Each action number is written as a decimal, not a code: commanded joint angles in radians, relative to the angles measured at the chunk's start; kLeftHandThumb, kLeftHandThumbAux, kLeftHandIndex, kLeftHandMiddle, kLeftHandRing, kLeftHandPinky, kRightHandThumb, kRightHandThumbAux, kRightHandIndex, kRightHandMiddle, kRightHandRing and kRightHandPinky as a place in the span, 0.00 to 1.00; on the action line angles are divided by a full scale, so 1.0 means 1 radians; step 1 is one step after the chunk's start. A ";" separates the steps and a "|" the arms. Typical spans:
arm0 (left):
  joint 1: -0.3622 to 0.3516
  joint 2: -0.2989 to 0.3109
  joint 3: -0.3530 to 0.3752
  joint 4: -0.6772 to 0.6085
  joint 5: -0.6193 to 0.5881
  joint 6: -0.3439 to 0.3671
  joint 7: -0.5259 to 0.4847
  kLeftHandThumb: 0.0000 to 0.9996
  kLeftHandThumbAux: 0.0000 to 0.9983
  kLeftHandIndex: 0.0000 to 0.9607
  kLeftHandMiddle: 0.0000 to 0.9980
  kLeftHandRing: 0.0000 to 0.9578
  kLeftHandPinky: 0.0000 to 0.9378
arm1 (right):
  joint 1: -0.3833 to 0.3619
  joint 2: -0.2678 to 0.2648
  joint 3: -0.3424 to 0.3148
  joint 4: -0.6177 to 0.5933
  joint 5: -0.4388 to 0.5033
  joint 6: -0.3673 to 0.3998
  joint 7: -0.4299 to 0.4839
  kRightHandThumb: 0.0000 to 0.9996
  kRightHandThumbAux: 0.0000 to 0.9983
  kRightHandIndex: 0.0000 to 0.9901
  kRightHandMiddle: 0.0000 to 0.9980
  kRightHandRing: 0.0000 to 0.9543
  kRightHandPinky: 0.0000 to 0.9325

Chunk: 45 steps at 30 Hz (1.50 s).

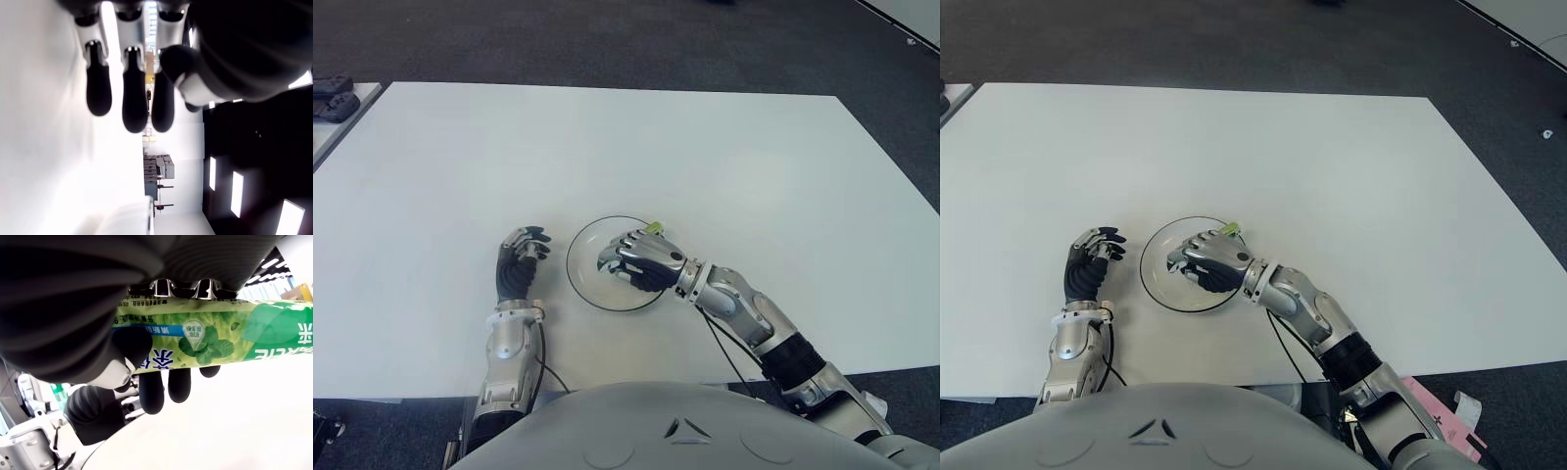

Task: Put the toothpaste on the table into the plate.

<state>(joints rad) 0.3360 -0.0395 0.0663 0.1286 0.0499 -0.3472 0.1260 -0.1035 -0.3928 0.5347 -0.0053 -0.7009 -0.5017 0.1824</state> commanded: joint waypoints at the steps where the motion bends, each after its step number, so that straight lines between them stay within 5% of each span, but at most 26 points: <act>1: 0.012 -0.003 0.003 0.023 0.002 0.035 0.007 0.83 0.68 0.42 0.49 0.59 0.58 | 0.025 -0.004 -0.001 0.010 -0.016 0.021 -0.003 0.84 0.68 0.40 0.57 0.87 0.91; 7: 0.011 -0.002 0.003 0.025 0.005 0.031 0.008 0.83 0.68 0.42 0.49 0.58 0.57 | 0.025 -0.009 -0.006 0.030 -0.019 0.004 -0.026 0.84 0.68 0.40 0.55 0.76 0.78; 10: 0.011 -0.001 0.003 0.029 0.005 0.026 0.006 0.83 0.68 0.42 0.49 0.59 0.58 | 0.017 -0.017 -0.007 0.039 -0.016 -0.009 -0.029 0.58 0.51 0.31 0.41 0.56 0.64; 13: 0.011 -0.001 0.002 0.028 0.007 0.027 0.008 0.83 0.68 0.41 0.49 0.59 0.58 | 0.013 -0.020 -0.011 0.049 -0.024 -0.030 -0.055 0.45 0.43 0.22 0.29 0.41 0.51; 22: 0.011 0.004 0.001 0.030 0.000 0.020 -0.003 0.83 0.68 0.41 0.49 0.58 0.57 | 0.013 -0.035 -0.031 0.043 -0.066 -0.069 -0.144 0.15 0.39 0.02 0.02 0.04 0.08; 28: 0.007 0.004 0.001 0.032 0.000 0.027 0.002 0.83 0.68 0.41 0.49 0.59 0.58 | 0.020 -0.044 -0.058 0.008 -0.053 -0.077 -0.159 0.09 0.36 0.00 0.00 0.00 0.01; 45: -0.002 0.002 0.003 0.041 -0.004 0.024 0.004 0.83 0.68 0.41 0.49 0.58 0.57 | 0.005 -0.037 -0.080 0.040 0.035 -0.118 -0.143 0.04 0.29 0.00 0.00 0.00 0.00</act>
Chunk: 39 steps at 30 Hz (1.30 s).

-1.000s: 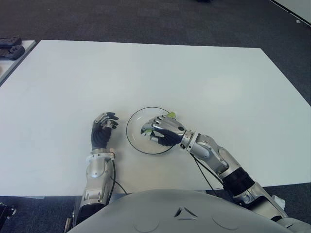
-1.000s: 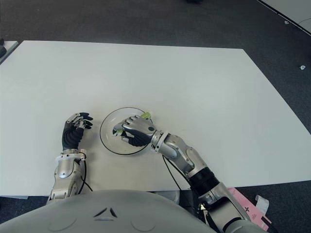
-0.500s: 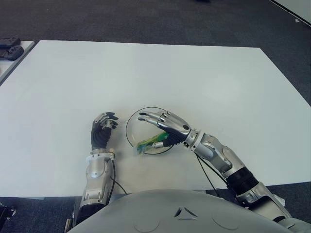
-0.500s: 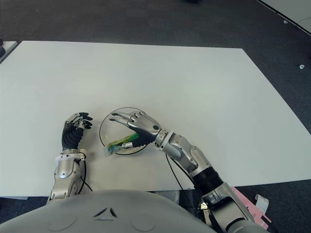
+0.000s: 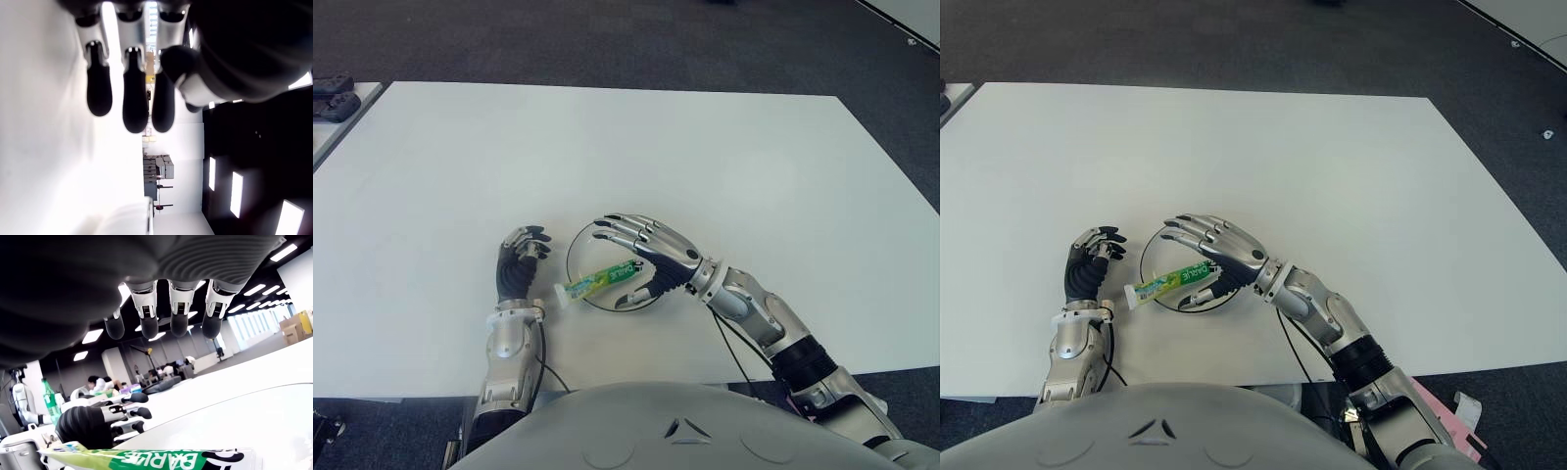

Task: Put the toothpaste on the table into the plate.

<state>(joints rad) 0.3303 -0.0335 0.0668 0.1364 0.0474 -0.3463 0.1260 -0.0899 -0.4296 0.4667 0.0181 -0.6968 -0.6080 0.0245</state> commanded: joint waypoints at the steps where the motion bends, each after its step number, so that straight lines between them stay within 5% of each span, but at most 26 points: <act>1: 0.003 -0.004 0.003 0.034 -0.001 0.023 0.004 0.83 0.68 0.41 0.49 0.58 0.57 | -0.009 0.001 -0.013 0.018 0.034 -0.012 0.016 0.04 0.28 0.00 0.00 0.00 0.00; 14: 0.000 -0.002 0.004 0.044 0.003 0.006 0.006 0.83 0.68 0.41 0.49 0.59 0.58 | 0.017 0.011 -0.071 0.008 0.160 -0.033 0.025 0.07 0.36 0.00 0.00 0.00 0.01; 23: -0.005 -0.004 0.007 0.049 0.006 0.006 0.011 0.83 0.68 0.41 0.49 0.59 0.57 | 0.049 0.137 -0.142 0.121 0.366 -0.147 -0.066 0.06 0.54 0.02 0.08 0.07 0.16; 30: -0.006 -0.006 0.009 0.050 0.004 0.010 0.011 0.83 0.68 0.40 0.49 0.58 0.57 | 0.080 0.220 -0.179 0.157 0.512 -0.155 -0.051 0.06 0.75 0.18 0.25 0.27 0.34; 39: -0.008 -0.002 0.008 0.051 0.006 0.006 0.006 0.83 0.68 0.41 0.49 0.58 0.57 | 0.164 0.283 -0.243 0.067 0.745 0.060 0.029 0.15 0.88 0.34 0.36 0.38 0.44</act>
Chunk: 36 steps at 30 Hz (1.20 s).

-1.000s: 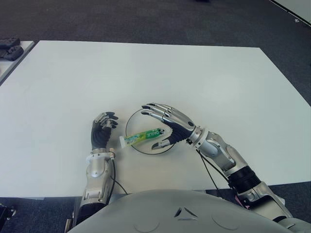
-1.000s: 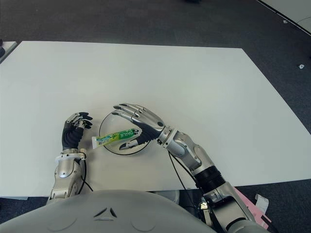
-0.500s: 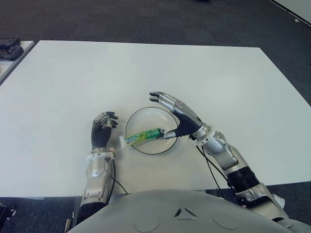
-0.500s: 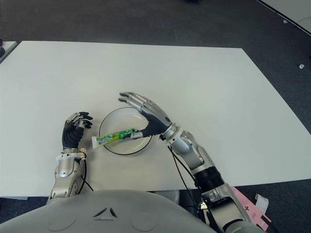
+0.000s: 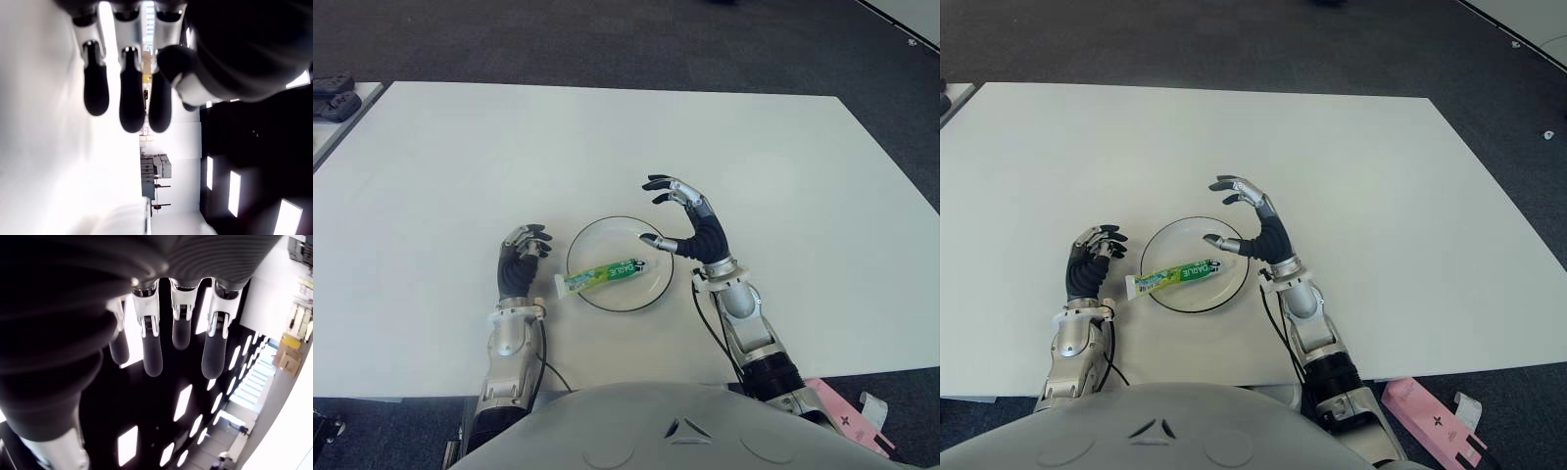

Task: Put the toothpaste on the table into the plate.

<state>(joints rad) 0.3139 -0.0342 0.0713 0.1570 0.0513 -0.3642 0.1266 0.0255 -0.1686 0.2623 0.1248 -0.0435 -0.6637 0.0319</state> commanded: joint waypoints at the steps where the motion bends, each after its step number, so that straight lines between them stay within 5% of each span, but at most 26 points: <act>1: 0.007 0.001 0.004 0.031 0.000 0.022 0.002 0.83 0.68 0.41 0.49 0.58 0.57 | 0.073 0.028 -0.055 -0.057 0.117 0.157 0.018 0.15 0.88 0.35 0.37 0.39 0.45; 16: 0.000 0.000 0.005 0.031 -0.004 0.036 0.003 0.83 0.68 0.42 0.49 0.58 0.57 | 0.161 0.139 -0.127 -0.240 0.108 0.432 -0.063 0.04 0.99 0.46 0.42 0.41 0.41; 22: -0.003 0.005 0.005 0.035 0.001 0.033 0.003 0.83 0.68 0.42 0.48 0.58 0.57 | 0.200 0.177 -0.142 -0.341 0.117 0.621 -0.105 0.02 1.00 0.46 0.42 0.40 0.41; 29: -0.003 0.006 0.005 0.036 0.000 0.031 0.000 0.83 0.68 0.42 0.48 0.58 0.57 | 0.219 0.196 -0.192 -0.353 0.145 0.704 -0.113 0.02 1.00 0.44 0.41 0.40 0.41; 35: -0.005 0.006 0.005 0.037 -0.002 0.030 0.000 0.83 0.68 0.42 0.49 0.58 0.57 | 0.199 0.212 -0.258 -0.279 0.193 0.706 -0.096 0.07 1.00 0.46 0.42 0.41 0.43; 36: -0.005 0.006 0.005 0.037 -0.003 0.030 0.000 0.83 0.68 0.42 0.49 0.58 0.57 | 0.198 0.216 -0.261 -0.277 0.196 0.706 -0.095 0.29 0.91 0.45 0.42 0.42 0.43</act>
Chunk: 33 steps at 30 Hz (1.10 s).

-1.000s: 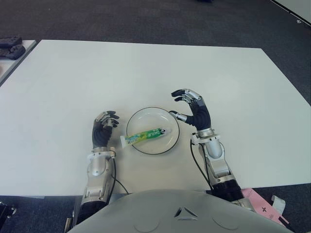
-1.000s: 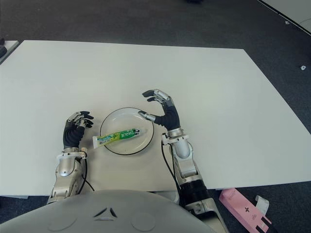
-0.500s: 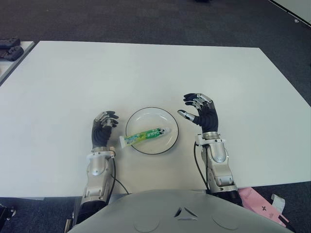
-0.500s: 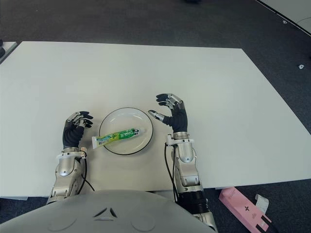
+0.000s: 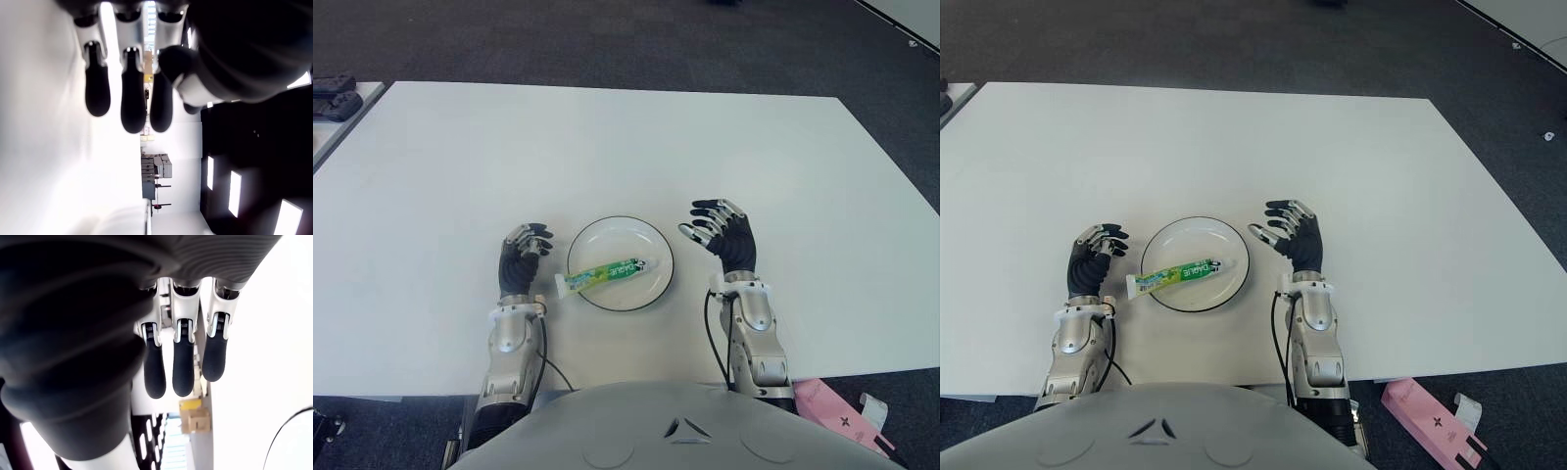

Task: Put the toothpaste on the table into the plate.

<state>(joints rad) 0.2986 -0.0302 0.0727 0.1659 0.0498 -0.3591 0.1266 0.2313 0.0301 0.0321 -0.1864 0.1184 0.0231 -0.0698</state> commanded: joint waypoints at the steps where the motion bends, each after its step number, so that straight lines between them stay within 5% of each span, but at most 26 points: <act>1: 0.011 0.002 0.004 0.027 -0.001 0.026 0.000 0.83 0.68 0.41 0.49 0.58 0.57 | -0.010 0.021 -0.034 0.039 0.036 0.016 0.008 0.44 0.85 0.44 0.43 0.42 0.44; 4: 0.011 0.001 0.004 0.025 0.001 0.028 0.002 0.83 0.68 0.41 0.49 0.58 0.57 | -0.019 0.024 -0.044 0.066 0.034 -0.012 0.016 0.61 0.77 0.43 0.44 0.44 0.46; 7: 0.012 0.002 0.004 0.026 0.000 0.025 -0.001 0.83 0.68 0.42 0.49 0.58 0.57 | -0.032 0.020 -0.059 0.114 0.041 -0.081 0.052 0.67 0.75 0.43 0.47 0.47 0.49; 33: 0.014 -0.001 0.005 0.021 -0.012 0.035 0.002 0.83 0.68 0.41 0.49 0.58 0.57 | -0.093 -0.017 -0.112 0.379 -0.026 -0.239 0.084 0.70 0.73 0.43 0.50 0.52 0.52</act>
<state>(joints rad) 0.2987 -0.0285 0.0736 0.1646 0.0398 -0.3541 0.1262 0.1531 0.0165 -0.0776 0.1640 0.1059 -0.1994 0.0184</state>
